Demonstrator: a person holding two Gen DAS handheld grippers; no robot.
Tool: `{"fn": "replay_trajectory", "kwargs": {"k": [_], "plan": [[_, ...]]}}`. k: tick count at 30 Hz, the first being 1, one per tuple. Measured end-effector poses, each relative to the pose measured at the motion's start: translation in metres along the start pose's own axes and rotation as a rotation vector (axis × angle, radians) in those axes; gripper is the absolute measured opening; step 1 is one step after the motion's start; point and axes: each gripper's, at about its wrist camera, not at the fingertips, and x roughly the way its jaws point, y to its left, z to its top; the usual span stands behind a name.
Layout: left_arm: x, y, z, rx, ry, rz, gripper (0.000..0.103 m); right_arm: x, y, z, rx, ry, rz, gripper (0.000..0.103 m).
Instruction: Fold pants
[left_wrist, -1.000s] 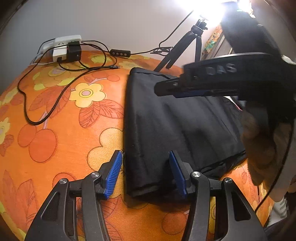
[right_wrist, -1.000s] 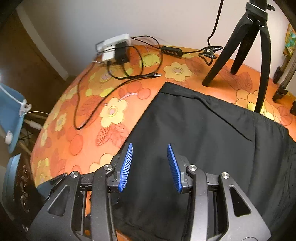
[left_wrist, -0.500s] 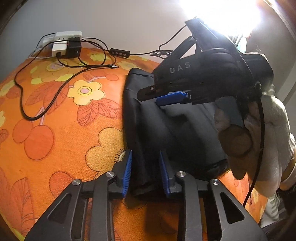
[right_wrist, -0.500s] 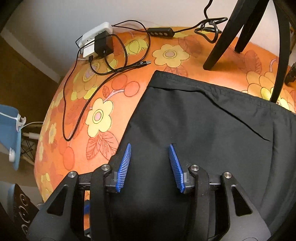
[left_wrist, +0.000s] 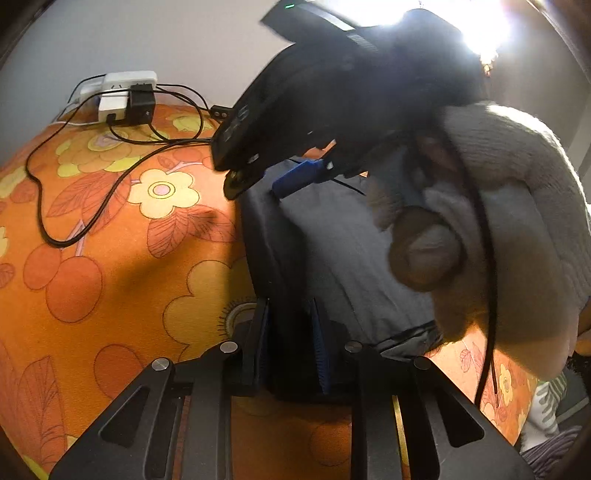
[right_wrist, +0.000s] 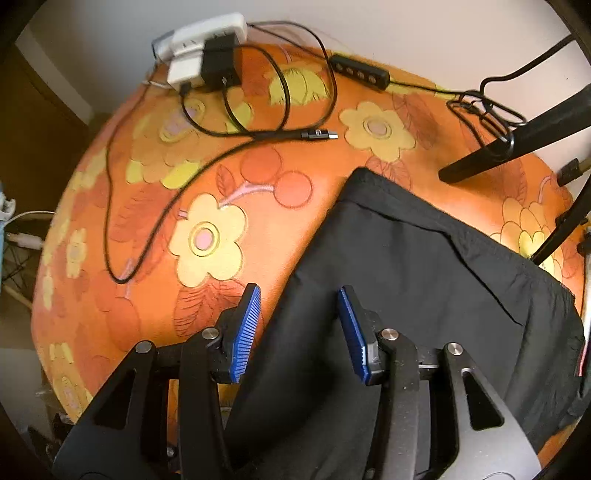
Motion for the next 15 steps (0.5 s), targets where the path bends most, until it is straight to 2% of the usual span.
{"fn": "replay_trajectory", "kwargs": {"k": [6,9,12,15], "plan": [[0.000,-0.006,-0.001,0.020,0.001,0.005,0.020,0.014,0.018,0.000,-0.073,0.028,-0.106,0.046],[0.000,-0.009,-0.001,0.031,0.002,0.016,0.020,0.014,0.017,0.001,-0.065,0.036,-0.101,0.046],[0.000,-0.010,0.000,0.035,0.004,0.023,0.020,0.013,0.016,-0.001,-0.071,0.027,-0.105,0.038],[-0.002,-0.011,0.001,0.037,0.003,0.027,0.020,0.011,0.015,-0.001,-0.074,0.022,-0.097,0.023]]}}
